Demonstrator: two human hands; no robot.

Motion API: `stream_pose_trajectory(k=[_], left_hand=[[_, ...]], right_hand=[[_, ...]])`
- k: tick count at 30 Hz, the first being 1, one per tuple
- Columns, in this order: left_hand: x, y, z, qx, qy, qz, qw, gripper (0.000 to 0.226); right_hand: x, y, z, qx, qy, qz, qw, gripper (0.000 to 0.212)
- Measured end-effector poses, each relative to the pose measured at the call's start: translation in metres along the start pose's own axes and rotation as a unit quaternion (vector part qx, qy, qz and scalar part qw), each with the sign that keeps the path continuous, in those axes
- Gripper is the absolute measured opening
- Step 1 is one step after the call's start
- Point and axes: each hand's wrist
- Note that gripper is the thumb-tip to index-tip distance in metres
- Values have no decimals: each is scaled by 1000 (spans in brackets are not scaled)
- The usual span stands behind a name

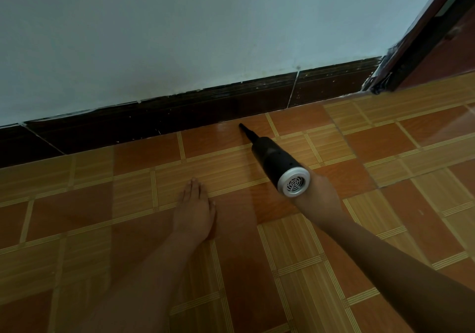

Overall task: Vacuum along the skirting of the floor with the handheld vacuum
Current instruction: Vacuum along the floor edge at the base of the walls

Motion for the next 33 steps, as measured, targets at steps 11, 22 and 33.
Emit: stream_pose_trajectory(k=[11,22,33], left_hand=[[0,0,0,-2,-1,1,1000,57],[-7,6,3,-10,-24,9,1000,55],[-22,8,7,8,-79,16,997,58]], right_hand=[[3,-4,2,-38,-85,208,974,35],[-3,0,10,-78,-133,338,929,16],[3,-4,11,-42,-157,420,893,18]])
Point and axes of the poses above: each hand's wrist, its own z-axis towards the middle knuckle, its own y-axis out of the back of the hand, x = y × z, and after that the axes turned 3 degrees about z, right-handed
